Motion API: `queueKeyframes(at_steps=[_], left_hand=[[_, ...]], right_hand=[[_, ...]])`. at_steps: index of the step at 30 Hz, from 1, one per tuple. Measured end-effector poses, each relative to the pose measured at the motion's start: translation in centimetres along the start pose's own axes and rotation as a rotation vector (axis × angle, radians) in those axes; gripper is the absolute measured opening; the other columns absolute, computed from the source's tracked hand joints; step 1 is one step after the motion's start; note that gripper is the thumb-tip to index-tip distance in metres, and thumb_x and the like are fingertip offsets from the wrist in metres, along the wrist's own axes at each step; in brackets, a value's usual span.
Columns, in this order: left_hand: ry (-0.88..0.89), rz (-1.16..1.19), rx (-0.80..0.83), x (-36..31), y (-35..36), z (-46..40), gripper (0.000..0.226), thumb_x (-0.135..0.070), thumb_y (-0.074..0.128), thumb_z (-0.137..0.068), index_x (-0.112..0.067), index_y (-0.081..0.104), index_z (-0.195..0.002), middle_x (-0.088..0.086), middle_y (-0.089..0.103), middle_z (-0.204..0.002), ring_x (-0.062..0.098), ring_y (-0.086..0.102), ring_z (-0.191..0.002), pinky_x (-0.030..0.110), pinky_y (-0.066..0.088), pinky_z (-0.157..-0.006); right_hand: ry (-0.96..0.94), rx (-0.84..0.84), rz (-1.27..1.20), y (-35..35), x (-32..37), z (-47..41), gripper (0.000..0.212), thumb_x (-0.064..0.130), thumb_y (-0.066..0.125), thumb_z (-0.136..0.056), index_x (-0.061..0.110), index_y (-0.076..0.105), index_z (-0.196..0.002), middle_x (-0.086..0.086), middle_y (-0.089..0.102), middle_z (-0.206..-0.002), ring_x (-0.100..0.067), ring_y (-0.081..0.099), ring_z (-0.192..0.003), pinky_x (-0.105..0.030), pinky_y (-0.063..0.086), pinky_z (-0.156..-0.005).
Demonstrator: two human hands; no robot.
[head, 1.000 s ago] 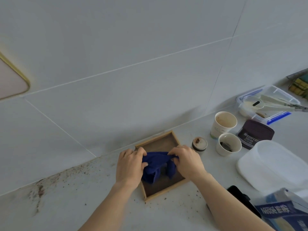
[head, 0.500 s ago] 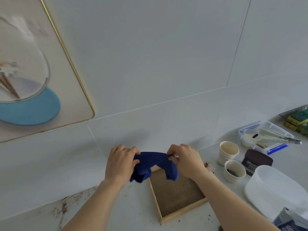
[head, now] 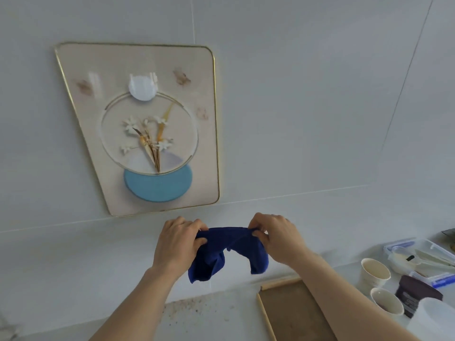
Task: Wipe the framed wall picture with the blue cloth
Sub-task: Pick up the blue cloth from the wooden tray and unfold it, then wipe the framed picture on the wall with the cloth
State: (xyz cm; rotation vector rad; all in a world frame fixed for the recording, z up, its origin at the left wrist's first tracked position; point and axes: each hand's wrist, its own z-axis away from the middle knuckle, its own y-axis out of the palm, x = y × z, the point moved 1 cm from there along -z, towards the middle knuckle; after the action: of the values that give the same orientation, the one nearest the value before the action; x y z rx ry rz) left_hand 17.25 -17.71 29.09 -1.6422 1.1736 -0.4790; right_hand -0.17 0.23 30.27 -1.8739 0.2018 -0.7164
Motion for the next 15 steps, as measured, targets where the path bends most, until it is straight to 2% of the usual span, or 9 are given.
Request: queueKeyframes(at_steps=[8, 12, 14, 15], left_hand=[[-0.057, 0.074, -0.117, 5.9, -6.6, 1.1, 0.018, -0.032, 0.066, -0.094, -0.038, 0.07, -0.111, -0.012, 0.07, -0.1, 0.017, 0.058, -0.102, 0.027, 0.04, -0.083], [-0.032, 0.176, -0.185, 7.8, -8.7, 1.0, 0.016, -0.027, 0.07, -0.092, -0.036, 0.072, -0.106, -0.024, 0.063, -0.088, 0.01, 0.061, -0.092, 0.023, 0.042, -0.077], [-0.045, 0.276, -0.242, 8.1, -9.6, 0.5, 0.017, -0.025, 0.07, -0.093, -0.036, 0.073, -0.106, -0.03, 0.06, -0.085, 0.003, 0.06, -0.086, 0.013, 0.04, -0.071], [-0.048, 0.317, -0.267, 8.0, -10.1, 0.2, 0.017, -0.025, 0.07, -0.093, -0.035, 0.074, -0.107, -0.031, 0.061, -0.087, 0.002, 0.06, -0.086, 0.011, 0.039, -0.07]], right_hand=[[-0.026, -0.06, -0.211, -0.9, 8.3, -1.6, 0.026, 0.009, 0.052, -0.098, 0.027, 0.069, -0.103, 0.005, 0.074, -0.096, -0.021, 0.067, -0.089, -0.04, 0.057, -0.081], [0.068, -0.138, -0.575, -2.2, 11.0, -2.0, 0.019, 0.011, 0.058, -0.1, 0.025, 0.072, -0.102, -0.002, 0.074, -0.09, -0.016, 0.069, -0.076, -0.028, 0.055, -0.067], [0.125, -0.192, -0.812, -3.1, 12.4, -2.1, 0.014, 0.015, 0.061, -0.101, 0.024, 0.072, -0.102, -0.008, 0.077, -0.092, -0.017, 0.07, -0.079, -0.027, 0.055, -0.068], [0.153, -0.225, -0.93, -3.6, 13.1, -2.2, 0.011, 0.017, 0.064, -0.1, 0.022, 0.073, -0.103, -0.01, 0.079, -0.093, -0.019, 0.071, -0.081, -0.03, 0.057, -0.071]])
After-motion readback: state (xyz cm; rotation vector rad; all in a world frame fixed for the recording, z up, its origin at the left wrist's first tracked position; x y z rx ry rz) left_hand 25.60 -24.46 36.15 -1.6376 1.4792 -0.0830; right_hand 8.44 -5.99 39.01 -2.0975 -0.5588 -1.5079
